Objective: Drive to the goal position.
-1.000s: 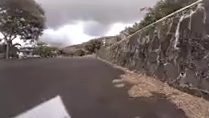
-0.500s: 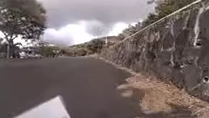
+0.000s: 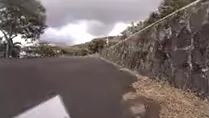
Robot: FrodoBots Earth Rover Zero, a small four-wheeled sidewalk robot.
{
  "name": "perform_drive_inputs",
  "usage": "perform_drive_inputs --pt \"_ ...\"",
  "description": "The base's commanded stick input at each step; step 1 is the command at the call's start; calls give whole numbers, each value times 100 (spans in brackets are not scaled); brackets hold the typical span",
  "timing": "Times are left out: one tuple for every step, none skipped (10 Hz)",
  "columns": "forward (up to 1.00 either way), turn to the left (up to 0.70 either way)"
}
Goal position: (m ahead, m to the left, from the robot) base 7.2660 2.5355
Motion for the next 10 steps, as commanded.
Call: perform_drive_inputs --pt "100 0" --pt "100 0" --pt "100 0" --pt "100 -2" --pt "100 -9" --pt "100 -8" --pt "100 -3" --pt "100 -7" --pt "100 -9" --pt "100 -1"
